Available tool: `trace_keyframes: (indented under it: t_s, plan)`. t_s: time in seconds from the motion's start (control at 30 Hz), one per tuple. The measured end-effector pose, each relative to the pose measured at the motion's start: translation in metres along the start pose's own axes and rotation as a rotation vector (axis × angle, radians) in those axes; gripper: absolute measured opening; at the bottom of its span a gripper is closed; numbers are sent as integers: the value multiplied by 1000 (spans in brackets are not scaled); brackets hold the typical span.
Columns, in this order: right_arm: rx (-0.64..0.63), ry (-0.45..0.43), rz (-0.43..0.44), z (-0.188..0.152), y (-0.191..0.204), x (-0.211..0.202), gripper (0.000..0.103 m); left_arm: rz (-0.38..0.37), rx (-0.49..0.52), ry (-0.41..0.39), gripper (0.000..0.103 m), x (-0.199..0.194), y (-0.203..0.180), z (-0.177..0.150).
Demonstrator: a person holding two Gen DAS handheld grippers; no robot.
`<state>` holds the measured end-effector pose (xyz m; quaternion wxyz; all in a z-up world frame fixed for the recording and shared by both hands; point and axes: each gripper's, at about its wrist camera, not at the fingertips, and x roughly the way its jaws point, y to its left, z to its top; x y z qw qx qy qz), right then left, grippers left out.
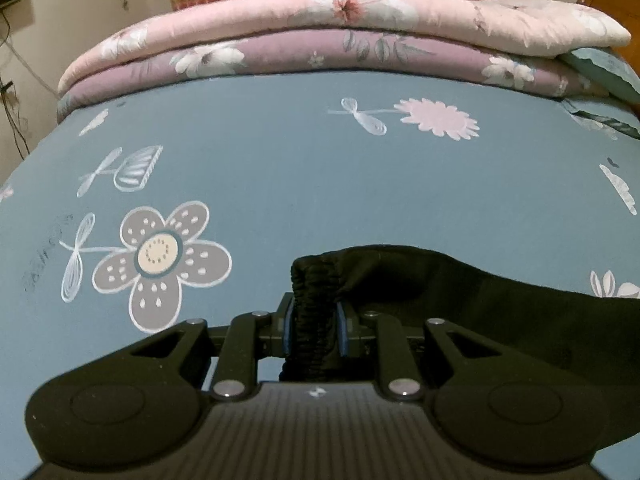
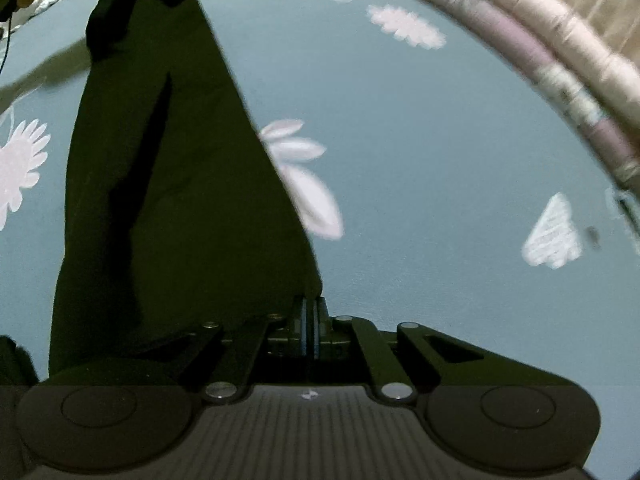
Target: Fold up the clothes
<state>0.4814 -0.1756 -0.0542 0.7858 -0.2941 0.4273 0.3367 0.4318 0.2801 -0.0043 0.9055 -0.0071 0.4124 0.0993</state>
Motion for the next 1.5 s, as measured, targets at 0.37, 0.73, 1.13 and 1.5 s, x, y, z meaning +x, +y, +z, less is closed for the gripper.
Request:
trace_keyframes:
  t_s: [0.37, 0.73, 1.13, 1.5]
  plan:
    - [59, -44, -246, 15, -33, -19, 3, -32, 55, -135, 19, 1, -13, 50]
    - [192, -10, -300, 9, -59, 19, 3, -53, 114, -74, 19, 77, -45, 90]
    - [346, -66, -304, 9, -56, 19, 29, 34, 85, -24, 40, 116, -38, 95]
    - [522, -210, -217, -3, -8, -58, 54, -124, -213, 62, 41, 97, 20, 51]
